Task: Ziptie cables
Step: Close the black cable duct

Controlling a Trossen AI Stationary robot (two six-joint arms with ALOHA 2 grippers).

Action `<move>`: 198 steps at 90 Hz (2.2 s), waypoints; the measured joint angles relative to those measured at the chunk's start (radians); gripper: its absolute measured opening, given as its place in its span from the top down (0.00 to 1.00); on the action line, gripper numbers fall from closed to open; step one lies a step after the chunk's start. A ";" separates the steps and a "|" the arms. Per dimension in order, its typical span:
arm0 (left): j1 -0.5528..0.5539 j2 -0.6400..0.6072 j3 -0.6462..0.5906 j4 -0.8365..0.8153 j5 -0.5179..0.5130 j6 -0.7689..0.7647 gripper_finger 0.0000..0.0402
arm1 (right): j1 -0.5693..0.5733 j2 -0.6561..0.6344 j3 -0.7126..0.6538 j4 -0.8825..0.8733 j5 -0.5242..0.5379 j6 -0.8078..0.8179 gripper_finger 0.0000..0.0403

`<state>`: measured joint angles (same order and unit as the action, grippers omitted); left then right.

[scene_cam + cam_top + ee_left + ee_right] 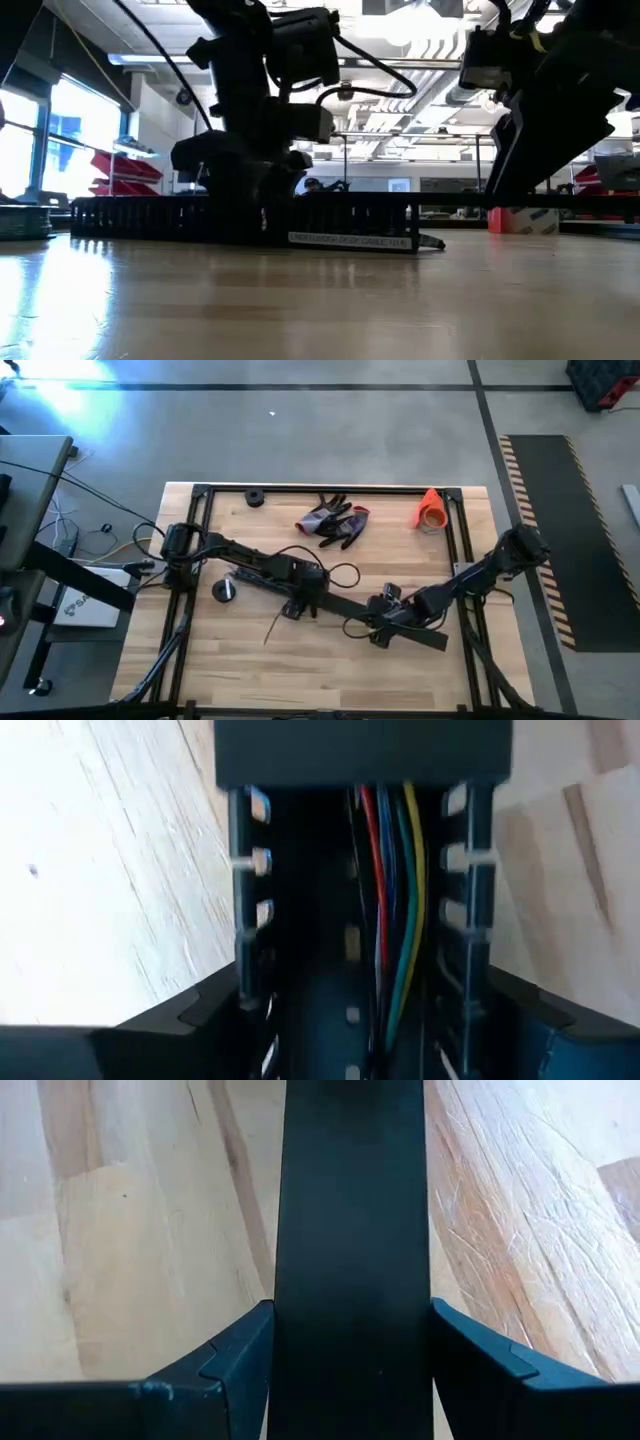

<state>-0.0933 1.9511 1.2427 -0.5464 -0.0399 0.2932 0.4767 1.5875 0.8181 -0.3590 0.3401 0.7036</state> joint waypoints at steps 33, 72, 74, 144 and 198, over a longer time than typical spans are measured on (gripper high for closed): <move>-0.032 -0.005 -0.035 0.120 -0.012 -0.011 0.43 | 0.002 0.000 0.000 -0.007 -0.015 0.005 0.50; -0.028 -0.005 -0.034 0.146 -0.003 -0.027 0.36 | 0.002 0.002 0.000 -0.007 -0.015 0.003 0.50; -0.025 -0.006 -0.033 0.145 0.001 -0.027 0.35 | 0.001 0.002 0.000 -0.006 -0.015 0.003 0.50; -0.047 -0.008 -0.037 0.232 -0.042 -0.031 0.33 | -0.019 -0.011 0.022 -0.022 -0.053 -0.042 0.50; -0.046 -0.040 -0.037 0.094 -0.092 -0.112 0.34 | -0.105 -0.012 0.064 -0.012 -0.151 -0.135 0.71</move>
<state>-0.1395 1.9114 1.2058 -0.4526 -0.1316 0.1816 0.3717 1.5757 0.8822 -0.3707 0.1886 0.5682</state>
